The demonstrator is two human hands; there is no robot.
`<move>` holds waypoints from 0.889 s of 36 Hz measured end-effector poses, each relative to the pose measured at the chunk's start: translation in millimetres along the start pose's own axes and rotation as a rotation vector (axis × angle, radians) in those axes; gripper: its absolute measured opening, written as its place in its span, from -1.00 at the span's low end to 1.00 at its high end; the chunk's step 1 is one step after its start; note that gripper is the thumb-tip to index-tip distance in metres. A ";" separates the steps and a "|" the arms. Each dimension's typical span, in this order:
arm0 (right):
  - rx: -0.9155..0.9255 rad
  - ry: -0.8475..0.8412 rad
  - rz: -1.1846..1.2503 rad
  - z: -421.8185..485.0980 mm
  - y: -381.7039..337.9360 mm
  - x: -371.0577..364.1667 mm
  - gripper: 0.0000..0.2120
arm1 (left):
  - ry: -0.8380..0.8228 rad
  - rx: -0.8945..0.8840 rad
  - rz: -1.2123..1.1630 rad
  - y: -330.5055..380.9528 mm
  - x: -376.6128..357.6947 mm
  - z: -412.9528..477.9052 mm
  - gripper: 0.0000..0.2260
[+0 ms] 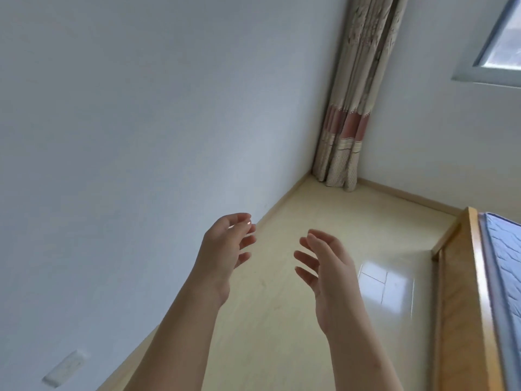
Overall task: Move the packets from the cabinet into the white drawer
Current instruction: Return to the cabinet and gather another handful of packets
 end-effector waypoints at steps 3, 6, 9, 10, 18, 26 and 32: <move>-0.015 0.093 0.015 44.1 -1.2 12.7 -0.92 | -0.098 0.067 -0.030 -9.2 -41.7 40.5 -0.88; -0.016 0.150 0.022 94.2 -7.7 22.8 -0.92 | -0.153 0.085 -0.031 -12.4 -83.3 84.1 -0.88; 0.012 0.184 0.038 149.3 -22.1 32.5 -0.92 | -0.195 0.085 -0.025 -15.2 -127.8 128.4 -0.88; 0.023 0.195 0.043 168.8 -28.8 36.8 -0.92 | -0.213 0.086 -0.017 -16.1 -145.2 142.3 -0.88; 0.112 0.254 0.049 330.5 -107.4 67.9 -0.92 | -0.283 0.073 0.002 4.0 -292.5 252.4 -0.88; 0.051 0.251 0.036 463.4 -121.0 67.6 -0.92 | -0.297 0.098 0.034 -0.3 -380.8 361.9 -0.89; 0.043 0.311 0.028 579.7 -129.8 68.2 -0.93 | -0.339 0.078 0.052 -6.8 -456.9 463.8 -0.88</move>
Point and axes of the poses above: each hand's wrist, its own z-axis towards the middle knuckle, its own x-axis out of the back of the hand, y = z × x, the point moved 5 cm from there along z, towards the middle knuckle, and after that the axes turned 5 degrees about y, right-handed, at the moved point
